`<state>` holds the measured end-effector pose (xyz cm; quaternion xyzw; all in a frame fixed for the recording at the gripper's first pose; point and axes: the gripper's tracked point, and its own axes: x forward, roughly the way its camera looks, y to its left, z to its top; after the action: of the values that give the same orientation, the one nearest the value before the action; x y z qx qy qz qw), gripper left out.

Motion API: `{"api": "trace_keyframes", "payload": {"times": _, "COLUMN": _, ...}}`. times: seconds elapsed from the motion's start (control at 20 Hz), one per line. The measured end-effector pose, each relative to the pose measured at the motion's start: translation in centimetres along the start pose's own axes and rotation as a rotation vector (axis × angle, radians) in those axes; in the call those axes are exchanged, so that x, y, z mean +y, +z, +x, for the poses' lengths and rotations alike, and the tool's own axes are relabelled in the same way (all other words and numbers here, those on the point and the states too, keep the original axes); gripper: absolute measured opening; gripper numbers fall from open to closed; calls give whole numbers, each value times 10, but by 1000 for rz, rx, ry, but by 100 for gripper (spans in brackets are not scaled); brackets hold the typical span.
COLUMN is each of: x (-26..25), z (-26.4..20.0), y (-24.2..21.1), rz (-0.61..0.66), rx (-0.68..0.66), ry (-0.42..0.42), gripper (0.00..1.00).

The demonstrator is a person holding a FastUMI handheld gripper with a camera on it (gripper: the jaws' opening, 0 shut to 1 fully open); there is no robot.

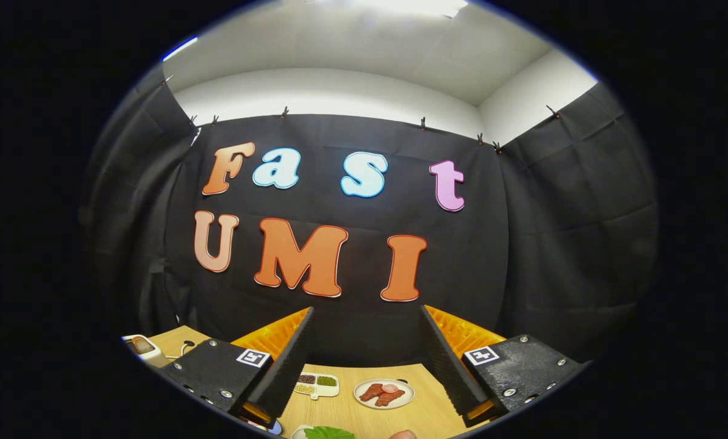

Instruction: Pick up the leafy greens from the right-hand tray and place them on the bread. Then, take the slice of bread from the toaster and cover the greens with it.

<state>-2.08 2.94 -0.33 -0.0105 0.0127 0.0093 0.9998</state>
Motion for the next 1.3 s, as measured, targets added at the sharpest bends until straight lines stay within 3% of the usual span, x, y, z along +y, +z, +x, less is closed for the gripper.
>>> {"api": "trace_keyframes", "payload": {"times": 0.4, "x": -4, "z": -1, "y": -21, "rz": -14, "rx": 49, "ry": 2, "gripper": 99}}
{"api": "trace_keyframes", "payload": {"times": 0.6, "x": -8, "z": 5, "y": -52, "rz": 20, "rx": 128, "ry": 1, "gripper": 99}}
{"api": "trace_keyframes", "payload": {"times": 1.3, "x": 34, "z": 6, "y": -179, "rz": 85, "rx": 479, "ry": 115, "gripper": 100}}
